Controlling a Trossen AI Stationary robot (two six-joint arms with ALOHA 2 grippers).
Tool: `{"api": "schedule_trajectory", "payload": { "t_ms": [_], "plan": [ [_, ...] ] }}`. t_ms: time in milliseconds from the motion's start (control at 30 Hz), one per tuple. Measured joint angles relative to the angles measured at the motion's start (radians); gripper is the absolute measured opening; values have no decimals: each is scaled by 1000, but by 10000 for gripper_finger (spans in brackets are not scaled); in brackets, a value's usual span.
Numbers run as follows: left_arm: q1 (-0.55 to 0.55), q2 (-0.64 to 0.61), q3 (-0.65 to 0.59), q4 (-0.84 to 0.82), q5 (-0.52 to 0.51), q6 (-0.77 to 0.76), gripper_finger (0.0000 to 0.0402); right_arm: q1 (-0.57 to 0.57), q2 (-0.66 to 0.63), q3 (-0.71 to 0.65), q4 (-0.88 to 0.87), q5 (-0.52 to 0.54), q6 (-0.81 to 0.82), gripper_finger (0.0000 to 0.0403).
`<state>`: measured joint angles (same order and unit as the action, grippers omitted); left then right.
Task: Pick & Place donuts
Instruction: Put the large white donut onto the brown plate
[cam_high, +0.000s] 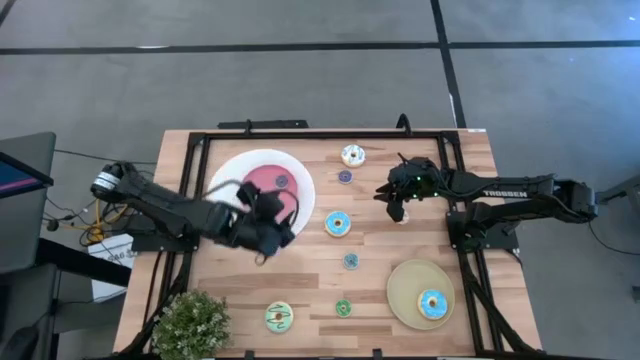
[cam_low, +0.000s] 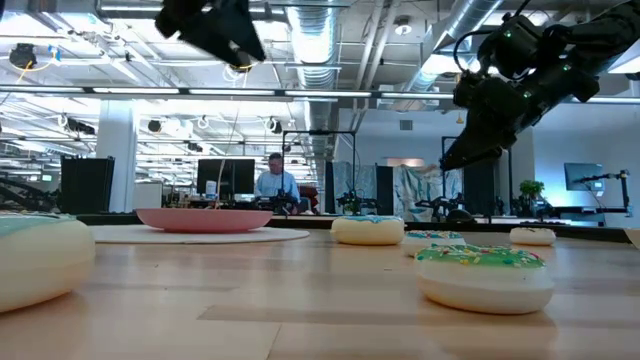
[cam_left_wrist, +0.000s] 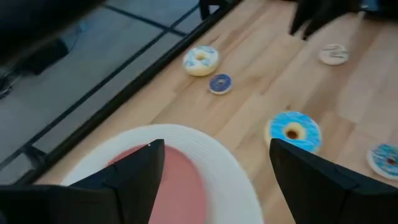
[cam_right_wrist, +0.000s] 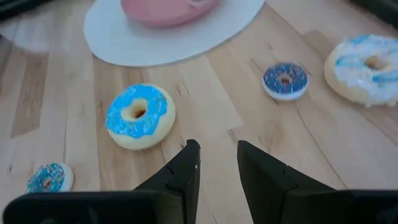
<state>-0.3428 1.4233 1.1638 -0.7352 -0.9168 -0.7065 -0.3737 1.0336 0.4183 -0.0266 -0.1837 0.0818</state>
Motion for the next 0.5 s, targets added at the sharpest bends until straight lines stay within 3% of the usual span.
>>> {"api": "schedule_trajectory", "payload": {
  "t_ms": [167,267,367,500],
  "plan": [
    [-89,-31,-178,77,-45,-206,279,0,0,0,72,0,20,98],
    [-124,-58,-304,201,-64,-234,255,0,0,0,98,0,33,98],
    [-128,-93,-420,463,-51,-105,211,0,0,0,95,0,33,98],
    [-87,-121,-574,882,88,185,132,0,0,0,96,0,33,98]
  ]
}}
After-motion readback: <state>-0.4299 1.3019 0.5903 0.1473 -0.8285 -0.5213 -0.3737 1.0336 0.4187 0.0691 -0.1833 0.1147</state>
